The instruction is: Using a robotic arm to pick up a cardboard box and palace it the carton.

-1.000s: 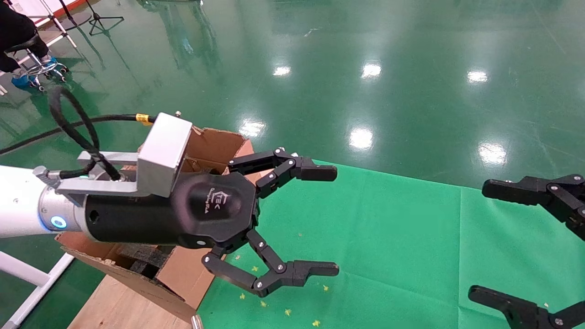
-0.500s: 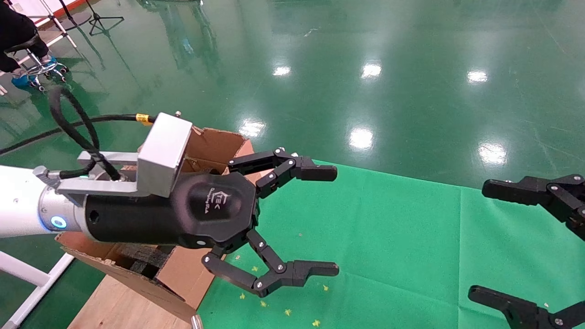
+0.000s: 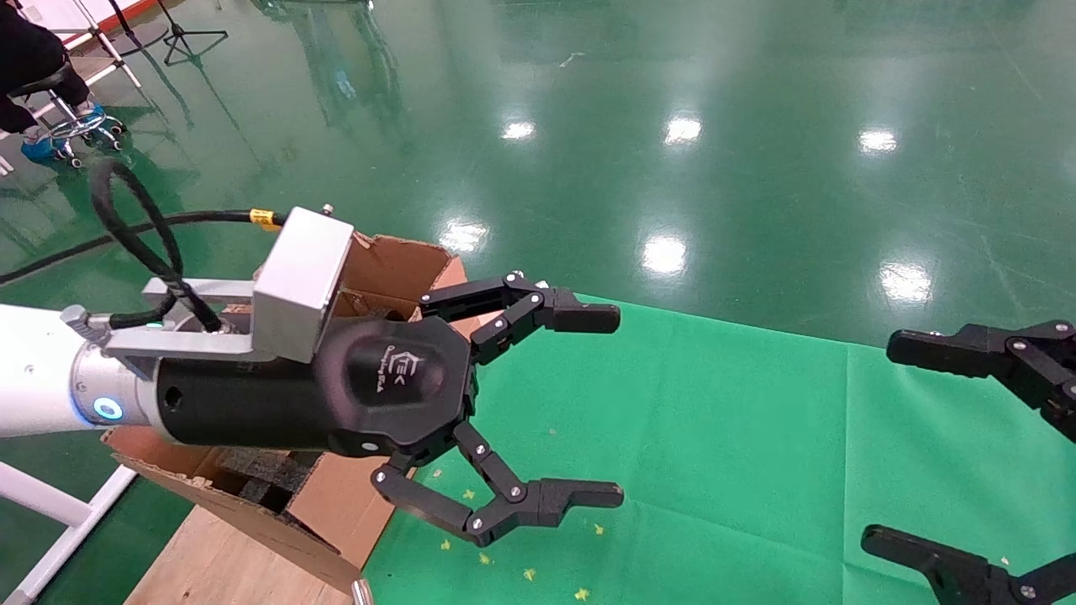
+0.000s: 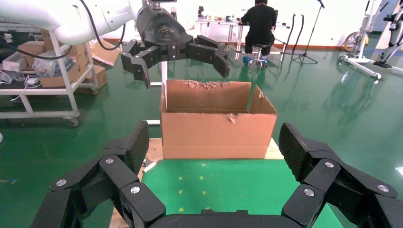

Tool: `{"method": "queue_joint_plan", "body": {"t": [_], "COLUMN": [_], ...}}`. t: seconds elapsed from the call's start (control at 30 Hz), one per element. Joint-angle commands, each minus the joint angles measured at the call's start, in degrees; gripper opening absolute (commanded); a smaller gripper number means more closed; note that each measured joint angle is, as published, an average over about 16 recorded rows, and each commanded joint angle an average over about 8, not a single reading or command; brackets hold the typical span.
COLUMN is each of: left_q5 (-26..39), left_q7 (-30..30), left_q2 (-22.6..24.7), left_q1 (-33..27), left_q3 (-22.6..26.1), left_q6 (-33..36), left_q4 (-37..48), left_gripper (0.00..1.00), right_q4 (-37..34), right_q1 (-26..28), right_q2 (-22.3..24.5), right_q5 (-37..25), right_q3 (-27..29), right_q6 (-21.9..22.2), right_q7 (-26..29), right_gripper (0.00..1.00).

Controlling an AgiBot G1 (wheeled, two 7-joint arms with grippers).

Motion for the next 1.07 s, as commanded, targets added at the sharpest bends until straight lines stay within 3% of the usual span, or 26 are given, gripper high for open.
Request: {"method": "queue_joint_plan", "body": {"t": [0.03,1.07], "left_q5": [0.0,0.0], "left_q7": [0.0,0.0], "left_q2": [0.0,0.0], "left_q1": [0.0,0.0], "left_q3": [0.0,0.0], "left_q6": [0.0,0.0], "left_q4": [0.0,0.0], "left_gripper": [1.0,1.0], "right_q4": [0.0,0.0], "right_q1": [0.0,0.0], "right_q2": [0.0,0.0], "right_q5": [0.0,0.0], "right_q3": [0.0,0.0], "right_q6": [0.0,0.0], "right_q7": [0.0,0.0], "right_gripper": [1.0,1.0]}}
